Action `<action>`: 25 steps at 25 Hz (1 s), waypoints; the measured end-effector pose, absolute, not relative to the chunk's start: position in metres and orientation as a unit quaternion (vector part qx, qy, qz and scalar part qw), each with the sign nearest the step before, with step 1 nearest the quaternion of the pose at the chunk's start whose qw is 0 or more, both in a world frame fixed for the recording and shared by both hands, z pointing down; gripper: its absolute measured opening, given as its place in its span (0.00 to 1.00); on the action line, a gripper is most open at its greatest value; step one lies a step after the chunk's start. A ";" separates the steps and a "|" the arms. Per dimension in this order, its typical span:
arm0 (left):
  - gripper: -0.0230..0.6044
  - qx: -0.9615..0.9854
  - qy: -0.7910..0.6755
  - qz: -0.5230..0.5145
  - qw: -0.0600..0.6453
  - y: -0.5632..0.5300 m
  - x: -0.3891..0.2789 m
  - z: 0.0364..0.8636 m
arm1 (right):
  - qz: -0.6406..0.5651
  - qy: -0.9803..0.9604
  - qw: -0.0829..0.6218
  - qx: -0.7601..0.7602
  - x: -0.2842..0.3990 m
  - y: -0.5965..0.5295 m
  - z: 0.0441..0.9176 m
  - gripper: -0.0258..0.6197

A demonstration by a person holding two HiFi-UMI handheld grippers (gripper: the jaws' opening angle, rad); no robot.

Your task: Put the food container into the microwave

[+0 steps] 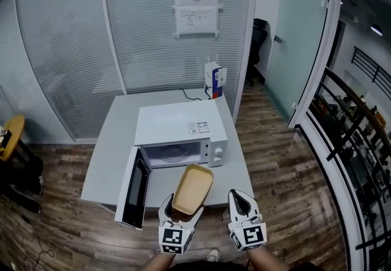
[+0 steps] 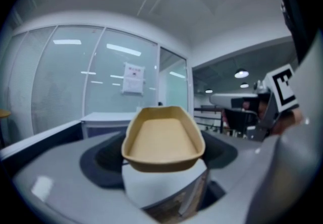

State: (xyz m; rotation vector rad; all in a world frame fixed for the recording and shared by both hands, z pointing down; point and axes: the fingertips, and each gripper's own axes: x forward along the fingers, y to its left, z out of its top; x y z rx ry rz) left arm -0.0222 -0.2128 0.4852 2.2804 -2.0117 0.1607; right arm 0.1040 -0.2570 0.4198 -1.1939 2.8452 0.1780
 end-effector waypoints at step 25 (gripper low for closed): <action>0.76 0.676 -0.726 0.085 0.096 -0.281 -0.098 0.556 | 0.031 0.949 -0.017 -0.312 0.027 -0.345 0.474 0.04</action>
